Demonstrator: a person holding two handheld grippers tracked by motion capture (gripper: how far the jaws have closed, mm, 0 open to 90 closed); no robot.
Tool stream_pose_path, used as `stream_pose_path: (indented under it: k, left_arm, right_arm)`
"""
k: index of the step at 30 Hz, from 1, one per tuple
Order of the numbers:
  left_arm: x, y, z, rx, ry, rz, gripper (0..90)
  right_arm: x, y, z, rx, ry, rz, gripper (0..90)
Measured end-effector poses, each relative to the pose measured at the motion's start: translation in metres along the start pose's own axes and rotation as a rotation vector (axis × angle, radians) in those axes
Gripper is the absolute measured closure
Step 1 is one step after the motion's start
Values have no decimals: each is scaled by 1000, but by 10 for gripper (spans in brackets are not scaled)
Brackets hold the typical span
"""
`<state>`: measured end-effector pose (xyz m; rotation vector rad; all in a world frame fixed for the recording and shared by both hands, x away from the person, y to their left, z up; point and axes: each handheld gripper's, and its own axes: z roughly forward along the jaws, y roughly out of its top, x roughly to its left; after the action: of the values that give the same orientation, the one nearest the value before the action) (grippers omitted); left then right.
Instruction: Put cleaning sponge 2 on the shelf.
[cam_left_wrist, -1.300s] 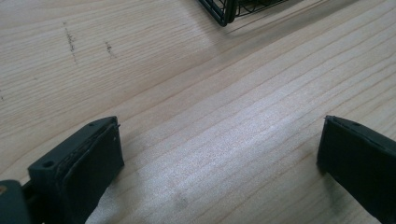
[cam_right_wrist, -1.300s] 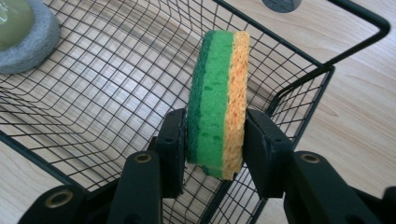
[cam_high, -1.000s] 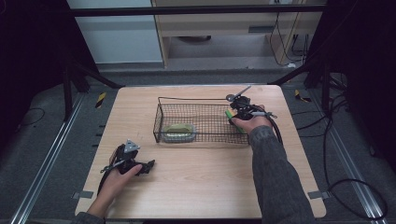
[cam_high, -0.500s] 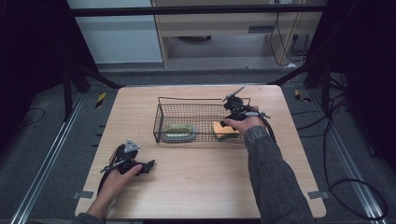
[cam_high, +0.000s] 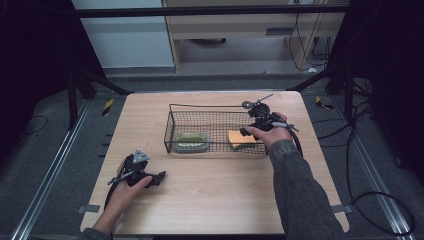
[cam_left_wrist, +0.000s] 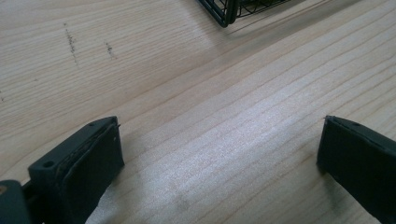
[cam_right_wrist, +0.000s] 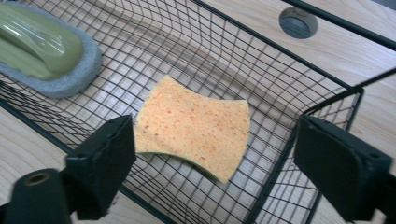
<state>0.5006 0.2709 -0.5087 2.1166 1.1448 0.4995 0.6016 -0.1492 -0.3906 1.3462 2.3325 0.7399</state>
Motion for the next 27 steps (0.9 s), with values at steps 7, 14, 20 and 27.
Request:
stream_pose_path:
  k: [7, 14, 20, 27]
  left_arm:
    - [0, 0, 0, 3, 0, 3, 0]
    - [0, 0, 0, 3, 0, 4, 0]
    - [0, 0, 0, 3, 0, 3, 0]
    - [0, 0, 0, 3, -1, 2, 0]
  right_arm:
    - [-4, -13, -5, -31, -31, 32, 80]
    - [-2, -24, -16, -73, -52, 44, 73]
    - [-6, -44, -36, -132, -89, 62, 80]
    - [-12, -88, -54, -173, -100, 90, 99]
